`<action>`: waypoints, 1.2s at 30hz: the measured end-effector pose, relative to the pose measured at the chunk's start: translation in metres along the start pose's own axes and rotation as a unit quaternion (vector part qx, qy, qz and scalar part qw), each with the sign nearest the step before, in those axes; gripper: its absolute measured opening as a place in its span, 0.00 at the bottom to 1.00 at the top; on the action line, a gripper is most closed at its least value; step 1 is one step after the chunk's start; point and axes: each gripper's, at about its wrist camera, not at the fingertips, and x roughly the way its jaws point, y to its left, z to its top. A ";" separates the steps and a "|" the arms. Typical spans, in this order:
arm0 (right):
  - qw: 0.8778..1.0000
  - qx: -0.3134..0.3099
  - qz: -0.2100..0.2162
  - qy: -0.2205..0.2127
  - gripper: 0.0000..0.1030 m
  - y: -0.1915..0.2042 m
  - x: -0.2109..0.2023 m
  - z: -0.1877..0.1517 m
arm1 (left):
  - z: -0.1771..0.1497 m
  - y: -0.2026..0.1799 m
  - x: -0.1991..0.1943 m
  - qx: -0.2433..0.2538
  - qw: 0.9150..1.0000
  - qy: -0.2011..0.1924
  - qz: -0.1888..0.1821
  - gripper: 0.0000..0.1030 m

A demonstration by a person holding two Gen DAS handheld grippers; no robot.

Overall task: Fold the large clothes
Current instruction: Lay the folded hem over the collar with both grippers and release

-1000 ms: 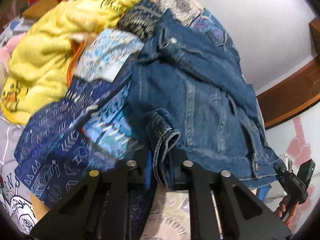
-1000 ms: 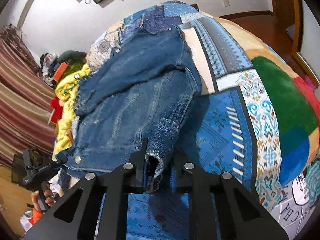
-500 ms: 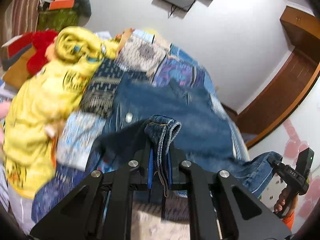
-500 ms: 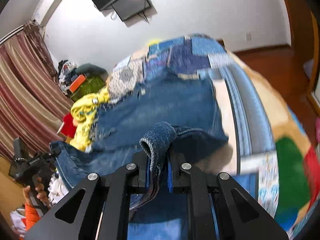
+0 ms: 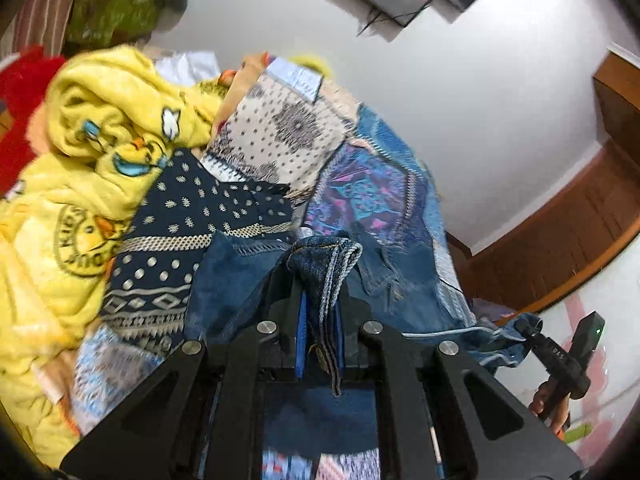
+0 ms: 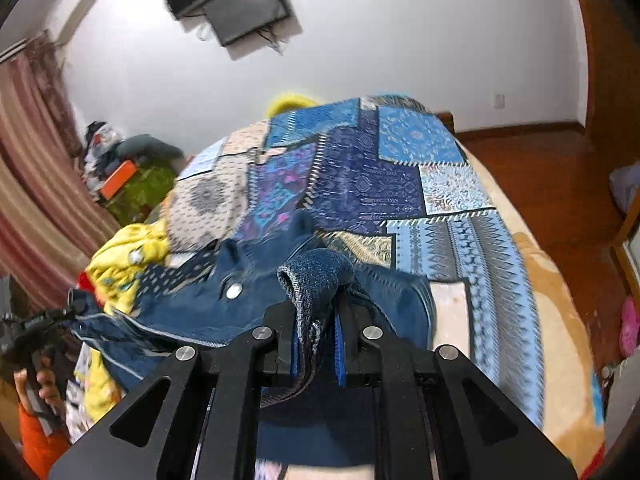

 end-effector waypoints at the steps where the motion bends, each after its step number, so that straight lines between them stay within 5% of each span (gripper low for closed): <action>1: 1.000 0.006 -0.002 0.009 0.11 -0.003 0.012 0.004 | 0.006 0.005 0.020 -0.002 1.000 0.012 0.013 0.10; 11: 0.995 -0.014 -0.048 0.090 0.13 -0.028 0.107 -0.017 | -0.009 0.053 0.129 -0.028 0.993 0.089 0.077 0.13; 17: 0.989 -0.034 -0.037 0.138 0.28 -0.030 0.103 -0.015 | -0.014 0.025 0.126 0.082 0.980 0.108 0.147 0.22; 19: 0.988 -0.046 -0.046 0.143 0.36 -0.024 0.094 -0.015 | -0.014 0.015 0.119 0.106 0.974 0.119 0.163 0.36; 21: 0.987 -0.065 -0.073 0.124 0.70 -0.016 0.076 -0.015 | -0.012 0.006 0.107 0.125 0.970 0.110 0.176 0.52; 23: 0.991 -0.078 -0.079 0.077 0.83 -0.010 0.052 -0.016 | -0.014 -0.008 0.085 0.151 0.968 0.085 0.179 0.60; 30: 0.994 -0.071 -0.037 0.069 0.84 0.000 0.004 -0.031 | -0.042 -0.047 0.045 0.222 0.960 0.081 0.152 0.87; 36: 0.989 -0.098 -0.024 0.108 0.84 0.018 0.014 -0.064 | -0.088 -0.061 0.059 0.274 0.942 0.125 0.146 0.90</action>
